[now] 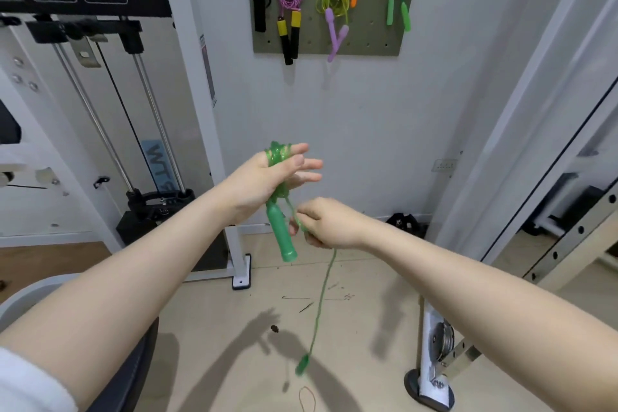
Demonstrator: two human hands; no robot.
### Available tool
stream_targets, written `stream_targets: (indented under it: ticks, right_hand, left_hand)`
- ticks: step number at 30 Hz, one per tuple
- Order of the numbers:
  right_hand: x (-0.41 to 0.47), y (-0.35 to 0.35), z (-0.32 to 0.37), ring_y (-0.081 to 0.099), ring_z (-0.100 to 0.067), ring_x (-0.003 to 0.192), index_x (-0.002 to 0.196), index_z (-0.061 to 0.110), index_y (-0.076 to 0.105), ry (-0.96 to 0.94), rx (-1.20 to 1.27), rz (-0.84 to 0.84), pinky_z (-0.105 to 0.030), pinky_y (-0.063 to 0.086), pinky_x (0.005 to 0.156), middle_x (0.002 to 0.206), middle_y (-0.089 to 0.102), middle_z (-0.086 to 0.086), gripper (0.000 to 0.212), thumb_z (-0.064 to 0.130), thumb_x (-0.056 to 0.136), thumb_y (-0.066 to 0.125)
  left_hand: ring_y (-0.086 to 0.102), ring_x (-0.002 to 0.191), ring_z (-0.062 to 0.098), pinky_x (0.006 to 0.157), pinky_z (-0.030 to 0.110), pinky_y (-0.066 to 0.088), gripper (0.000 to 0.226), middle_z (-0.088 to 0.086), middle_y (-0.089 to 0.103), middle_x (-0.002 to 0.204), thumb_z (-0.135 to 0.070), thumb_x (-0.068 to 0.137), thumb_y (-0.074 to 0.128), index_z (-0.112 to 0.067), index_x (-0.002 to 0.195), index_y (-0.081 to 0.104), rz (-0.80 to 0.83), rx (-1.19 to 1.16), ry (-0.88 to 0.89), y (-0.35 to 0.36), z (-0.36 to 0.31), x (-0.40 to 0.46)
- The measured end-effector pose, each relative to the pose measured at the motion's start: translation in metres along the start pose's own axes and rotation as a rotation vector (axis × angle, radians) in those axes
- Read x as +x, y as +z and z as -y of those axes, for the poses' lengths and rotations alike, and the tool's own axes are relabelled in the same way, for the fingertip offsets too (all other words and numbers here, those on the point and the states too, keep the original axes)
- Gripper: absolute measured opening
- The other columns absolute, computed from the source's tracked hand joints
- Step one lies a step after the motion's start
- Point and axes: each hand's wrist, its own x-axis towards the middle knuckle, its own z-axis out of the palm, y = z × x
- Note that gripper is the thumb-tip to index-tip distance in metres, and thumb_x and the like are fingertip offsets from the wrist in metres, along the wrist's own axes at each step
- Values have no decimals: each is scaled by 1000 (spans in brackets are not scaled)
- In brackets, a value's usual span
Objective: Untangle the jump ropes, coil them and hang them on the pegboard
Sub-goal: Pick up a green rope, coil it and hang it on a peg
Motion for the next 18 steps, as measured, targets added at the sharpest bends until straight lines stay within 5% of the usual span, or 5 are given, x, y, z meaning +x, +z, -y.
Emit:
stream_targets:
  ticks: [4,8,11,13,18]
  right_hand:
    - [-8,-11,2,32,-12,38,95,12,60,-64,274,154,-20,28,40,44,41,3,9,19,93,56]
    - [-7,-39,3,29,-5,38,75,11,61,-124,531,-89,-16,23,38,42,38,9,17,11,92,57]
    - [2,-50,-7,27,-3,39,73,11,60,-102,649,-329,-13,23,40,44,36,9,21,12,93,55]
    - [6,-45,-16,31,-3,41,71,13,60,-77,614,-364,-16,27,43,50,40,3,22,14,92,57]
    - [3,-25,-25,49,-12,51,60,27,47,-53,113,-255,-23,40,54,48,52,9,33,9,87,45]
  left_hand:
    - [48,126,19,100,18,29,48,6,51,138,-37,97,42,-3,130,51,-90,720,-182,-13,34,0]
    - [52,46,19,78,28,50,110,10,70,67,-89,66,14,1,110,59,129,422,-366,-13,31,-11]
    - [36,34,8,92,40,46,101,13,65,65,-76,78,2,-2,117,58,299,210,-302,3,17,-15]
    - [35,35,9,84,33,52,84,6,66,64,-77,81,28,-7,114,61,383,56,-150,16,3,-16]
    - [63,65,13,77,23,52,44,5,71,82,-31,94,48,7,113,60,120,31,30,40,-6,-5]
